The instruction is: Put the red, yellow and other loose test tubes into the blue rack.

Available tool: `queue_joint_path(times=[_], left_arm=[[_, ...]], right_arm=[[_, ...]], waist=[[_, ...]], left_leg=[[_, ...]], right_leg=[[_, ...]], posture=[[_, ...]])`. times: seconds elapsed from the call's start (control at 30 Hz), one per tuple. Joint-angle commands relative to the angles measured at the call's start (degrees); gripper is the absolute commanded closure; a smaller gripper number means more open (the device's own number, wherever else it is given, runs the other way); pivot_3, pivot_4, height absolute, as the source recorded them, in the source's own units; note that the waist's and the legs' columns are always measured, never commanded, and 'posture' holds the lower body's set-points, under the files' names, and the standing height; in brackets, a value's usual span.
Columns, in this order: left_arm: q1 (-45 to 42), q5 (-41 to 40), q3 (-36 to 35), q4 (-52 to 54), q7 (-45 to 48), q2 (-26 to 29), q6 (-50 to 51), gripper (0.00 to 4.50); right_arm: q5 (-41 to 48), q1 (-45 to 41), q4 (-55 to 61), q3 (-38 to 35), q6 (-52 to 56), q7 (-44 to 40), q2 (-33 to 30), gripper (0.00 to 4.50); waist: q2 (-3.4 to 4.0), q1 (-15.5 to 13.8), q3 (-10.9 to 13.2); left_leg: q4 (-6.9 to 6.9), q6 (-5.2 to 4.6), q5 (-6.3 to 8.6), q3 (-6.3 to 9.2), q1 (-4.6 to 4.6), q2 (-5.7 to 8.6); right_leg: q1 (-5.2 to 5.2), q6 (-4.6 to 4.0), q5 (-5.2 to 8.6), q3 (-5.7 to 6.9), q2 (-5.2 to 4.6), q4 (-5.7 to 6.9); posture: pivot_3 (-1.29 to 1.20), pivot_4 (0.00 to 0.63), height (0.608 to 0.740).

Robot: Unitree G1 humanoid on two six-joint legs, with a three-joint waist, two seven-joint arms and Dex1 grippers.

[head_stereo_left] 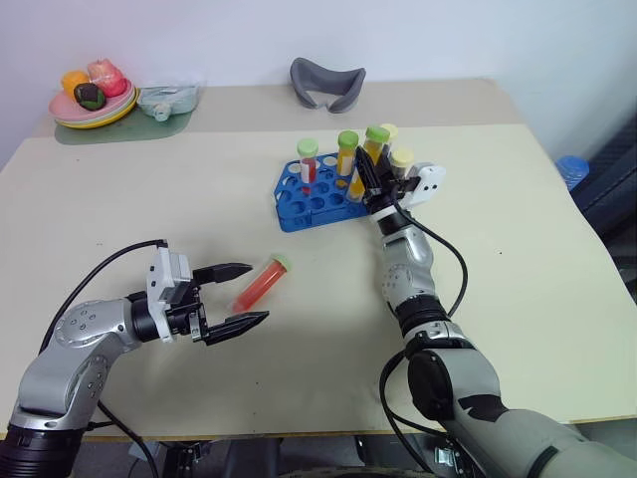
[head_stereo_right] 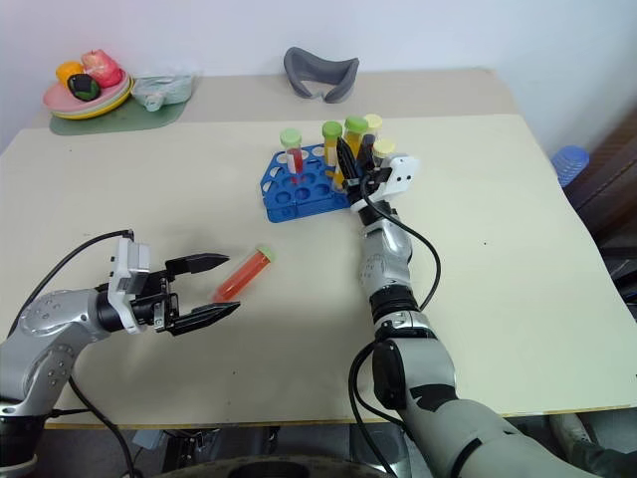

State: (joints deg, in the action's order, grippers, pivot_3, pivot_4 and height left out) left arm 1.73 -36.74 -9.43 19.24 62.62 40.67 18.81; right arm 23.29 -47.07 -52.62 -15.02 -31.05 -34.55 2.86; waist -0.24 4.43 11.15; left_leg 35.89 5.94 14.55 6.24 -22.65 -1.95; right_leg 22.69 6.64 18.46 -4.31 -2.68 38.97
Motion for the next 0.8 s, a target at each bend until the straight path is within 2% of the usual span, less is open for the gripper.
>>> queue_joint_path(times=[0.03, 0.37, 0.8], left_arm=[[0.5, -0.7, -1.7, 1.7, 0.2, 0.0, -1.2, 0.00], [1.5, -2.9, -2.4, 5.8, -2.8, -0.1, 1.5, 0.00], [2.1, -4.2, -2.3, 8.0, -5.5, -0.3, 3.1, 0.00]], right_arm=[[-0.2, -3.0, -2.7, -1.1, -3.3, -0.5, -0.6, 3.36], [-1.6, -4.9, -9.7, -1.9, -6.5, 0.1, -1.4, 3.36], [-1.7, -6.4, -11.2, -1.9, -5.7, -1.3, 0.6, 3.36]], waist=[[0.00, 0.1, 0.0], [-0.01, 0.4, 0.0], [-0.01, 1.3, 0.0]], left_leg=[[0.00, 0.00, 0.00, 0.00, 0.02, 0.00], [-0.01, 0.00, 0.00, 0.00, 0.22, 0.00], [0.01, 0.00, 0.00, 0.01, 0.27, 0.00]], right_leg=[[-0.02, 0.00, 0.00, -0.01, 0.00, 0.00], [-0.21, 0.00, 0.00, -0.02, 0.00, 0.00], [-0.27, 0.00, 0.00, -0.02, 0.01, 0.02]], posture=[[0.00, 0.150, 0.740], [0.00, 0.150, 0.740], [0.00, 0.150, 0.740]])
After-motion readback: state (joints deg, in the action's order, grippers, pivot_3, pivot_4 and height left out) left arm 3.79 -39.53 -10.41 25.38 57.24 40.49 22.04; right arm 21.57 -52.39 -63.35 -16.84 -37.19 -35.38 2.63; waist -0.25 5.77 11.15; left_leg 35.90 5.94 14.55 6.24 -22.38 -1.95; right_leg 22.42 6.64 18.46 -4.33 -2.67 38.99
